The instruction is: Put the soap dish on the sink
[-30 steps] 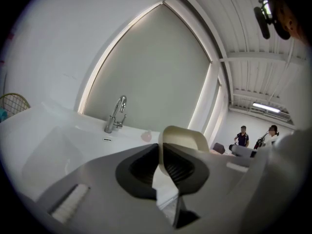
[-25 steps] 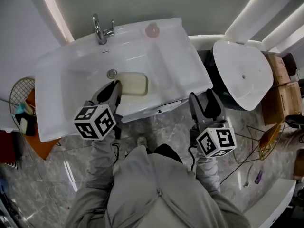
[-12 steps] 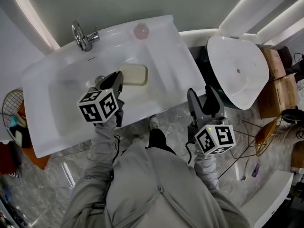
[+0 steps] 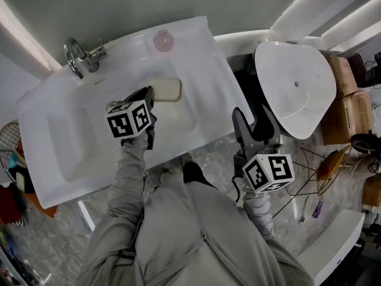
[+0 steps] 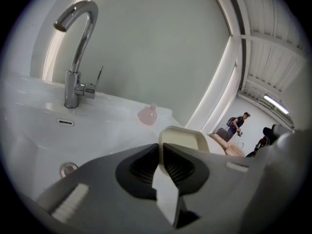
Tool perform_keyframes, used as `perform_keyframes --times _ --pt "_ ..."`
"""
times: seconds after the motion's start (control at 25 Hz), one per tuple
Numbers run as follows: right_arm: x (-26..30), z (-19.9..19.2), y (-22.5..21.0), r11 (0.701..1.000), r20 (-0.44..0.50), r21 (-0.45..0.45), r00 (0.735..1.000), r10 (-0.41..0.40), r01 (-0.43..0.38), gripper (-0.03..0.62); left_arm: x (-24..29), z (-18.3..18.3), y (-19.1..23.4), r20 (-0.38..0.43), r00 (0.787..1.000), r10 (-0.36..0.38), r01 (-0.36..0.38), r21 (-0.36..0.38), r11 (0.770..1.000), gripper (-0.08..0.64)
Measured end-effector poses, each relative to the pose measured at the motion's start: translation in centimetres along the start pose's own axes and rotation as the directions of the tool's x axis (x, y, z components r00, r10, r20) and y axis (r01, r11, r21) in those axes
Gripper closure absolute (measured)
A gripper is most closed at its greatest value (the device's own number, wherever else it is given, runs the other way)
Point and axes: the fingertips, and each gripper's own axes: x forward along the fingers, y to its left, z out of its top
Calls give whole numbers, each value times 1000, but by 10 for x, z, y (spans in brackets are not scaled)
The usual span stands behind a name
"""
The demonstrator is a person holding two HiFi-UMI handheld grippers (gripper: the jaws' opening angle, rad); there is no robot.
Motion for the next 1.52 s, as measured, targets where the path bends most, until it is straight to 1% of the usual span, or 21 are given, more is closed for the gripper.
perform_keyframes --times 0.32,0.56,1.04,1.2,1.52 --pt "7 -10 -28 1000 -29 9 999 -16 16 331 52 -21 6 -92 994 59 -60 -14 998 476" --pt "8 -14 -46 999 -36 13 999 -36 37 331 76 -32 5 -129 988 81 -82 -6 997 476" --pt "14 -18 -66 997 -60 27 995 -74 76 331 111 -33 -2 -165 982 86 -85 14 996 476" --pt "14 -19 -71 996 -48 34 996 -78 79 331 118 -34 -8 -181 980 80 -79 17 997 476" --pt "16 -21 -76 995 -55 44 994 -91 94 331 132 -37 -23 -209 975 79 -68 58 996 476"
